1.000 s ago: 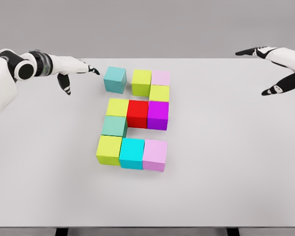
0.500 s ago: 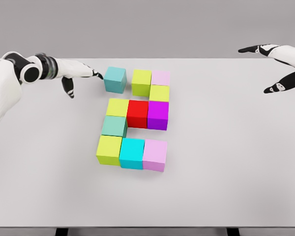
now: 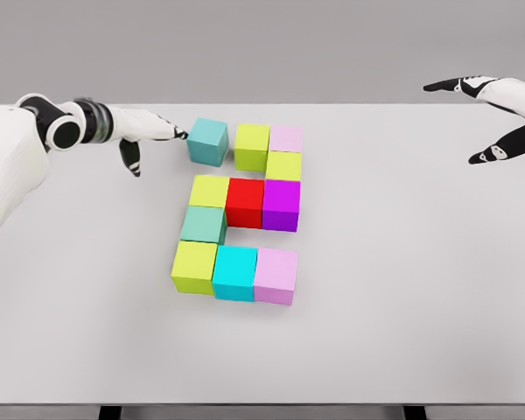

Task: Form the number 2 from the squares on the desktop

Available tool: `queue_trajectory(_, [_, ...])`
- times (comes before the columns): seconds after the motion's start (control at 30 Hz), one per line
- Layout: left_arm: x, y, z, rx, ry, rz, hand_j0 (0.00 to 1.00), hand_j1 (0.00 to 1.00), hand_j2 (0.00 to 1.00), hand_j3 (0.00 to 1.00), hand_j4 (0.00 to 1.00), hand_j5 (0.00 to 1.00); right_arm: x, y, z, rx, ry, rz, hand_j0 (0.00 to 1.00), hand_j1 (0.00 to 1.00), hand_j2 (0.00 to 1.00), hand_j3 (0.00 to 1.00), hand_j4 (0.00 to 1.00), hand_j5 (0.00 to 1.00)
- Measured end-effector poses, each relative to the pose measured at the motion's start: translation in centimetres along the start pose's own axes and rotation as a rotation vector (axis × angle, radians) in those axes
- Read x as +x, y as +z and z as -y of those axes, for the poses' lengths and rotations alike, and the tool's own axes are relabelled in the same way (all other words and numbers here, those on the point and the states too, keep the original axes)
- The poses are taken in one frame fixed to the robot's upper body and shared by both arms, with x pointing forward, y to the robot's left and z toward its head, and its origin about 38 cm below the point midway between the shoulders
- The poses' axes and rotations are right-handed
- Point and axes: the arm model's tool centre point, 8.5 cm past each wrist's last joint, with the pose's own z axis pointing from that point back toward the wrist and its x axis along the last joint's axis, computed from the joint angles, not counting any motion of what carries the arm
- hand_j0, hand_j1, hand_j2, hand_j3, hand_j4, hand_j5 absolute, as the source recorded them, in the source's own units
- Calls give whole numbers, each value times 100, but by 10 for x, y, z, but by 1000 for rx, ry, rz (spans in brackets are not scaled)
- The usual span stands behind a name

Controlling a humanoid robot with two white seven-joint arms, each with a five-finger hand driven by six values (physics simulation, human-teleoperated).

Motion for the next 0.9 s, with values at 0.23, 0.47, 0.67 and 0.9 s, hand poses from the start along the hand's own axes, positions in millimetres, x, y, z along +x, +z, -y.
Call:
queue_trajectory(0.23, [4, -1, 0, 2, -6, 9, 99, 99, 99, 99, 99, 99, 0, 0, 0, 0, 1, 0, 100, 100, 100, 100, 100, 100])
queue_trajectory(0.47, [10, 0, -6, 18, -25, 24, 99, 99, 99, 99, 99, 99, 17, -6, 1, 13, 32, 47, 100, 100, 100, 100, 100, 100])
queue_trajectory(0.67, [10, 0, -6, 20, -27, 25, 99, 99, 99, 99, 99, 99, 21, -7, 1, 15, 38, 59, 100, 100, 100, 100, 100, 100])
queue_trajectory(0.9, [8, 2, -1, 13, -35, 36, 99, 99, 99, 99, 99, 99, 22, -9, 0, 14, 37, 65, 100, 100, 100, 100, 100, 100])
